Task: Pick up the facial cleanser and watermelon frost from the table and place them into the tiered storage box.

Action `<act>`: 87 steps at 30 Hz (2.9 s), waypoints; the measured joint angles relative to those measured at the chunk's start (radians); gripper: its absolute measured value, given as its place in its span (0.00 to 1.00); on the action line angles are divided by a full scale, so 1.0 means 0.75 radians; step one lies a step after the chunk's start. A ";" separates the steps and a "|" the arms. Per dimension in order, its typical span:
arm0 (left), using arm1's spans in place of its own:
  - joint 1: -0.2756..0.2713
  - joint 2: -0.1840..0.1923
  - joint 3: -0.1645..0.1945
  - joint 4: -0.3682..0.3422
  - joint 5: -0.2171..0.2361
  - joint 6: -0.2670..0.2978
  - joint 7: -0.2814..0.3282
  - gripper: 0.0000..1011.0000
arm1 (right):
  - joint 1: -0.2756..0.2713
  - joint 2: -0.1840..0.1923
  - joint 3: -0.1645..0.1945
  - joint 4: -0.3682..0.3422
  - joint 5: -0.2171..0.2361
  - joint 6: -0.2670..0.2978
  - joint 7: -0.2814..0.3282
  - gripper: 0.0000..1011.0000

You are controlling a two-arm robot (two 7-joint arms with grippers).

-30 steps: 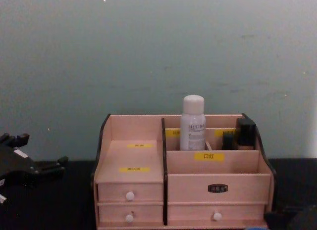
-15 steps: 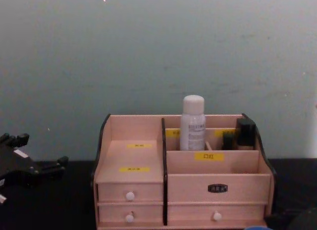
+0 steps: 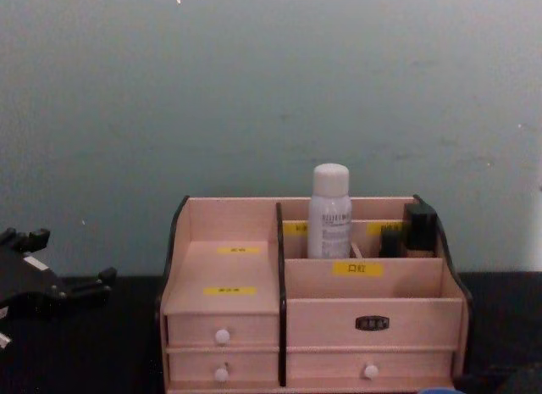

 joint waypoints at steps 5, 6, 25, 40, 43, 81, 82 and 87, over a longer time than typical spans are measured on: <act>0.000 0.000 0.000 0.000 0.000 0.000 0.000 0.99 | -0.001 0.002 -0.002 -0.001 -0.001 0.003 0.003 0.99; 0.000 0.000 0.000 0.000 0.000 0.000 0.000 0.99 | -0.002 0.003 -0.002 -0.003 -0.001 0.005 0.003 0.99; 0.000 0.000 0.000 0.000 0.000 0.000 0.000 0.99 | -0.005 0.003 -0.003 -0.008 -0.005 0.006 -0.003 0.91; 0.000 0.000 0.000 0.000 0.000 0.000 0.000 0.99 | -0.004 0.003 -0.002 -0.008 -0.003 0.004 -0.002 0.71; 0.000 0.000 0.000 0.000 0.000 0.000 0.000 0.99 | -0.004 0.003 -0.002 -0.007 -0.002 0.004 -0.001 0.71; 0.000 0.000 0.000 0.000 0.000 0.000 0.000 0.99 | 0.167 -0.041 -0.033 -0.075 -0.008 -0.065 0.042 0.71; 0.000 0.000 0.000 0.000 0.000 0.000 0.000 0.99 | 0.186 -0.055 -0.042 -0.060 -0.013 -0.065 0.042 0.71; 0.000 0.000 0.000 0.000 0.000 0.000 0.000 0.99 | 0.242 -0.101 -0.070 -0.019 -0.027 -0.064 0.045 0.71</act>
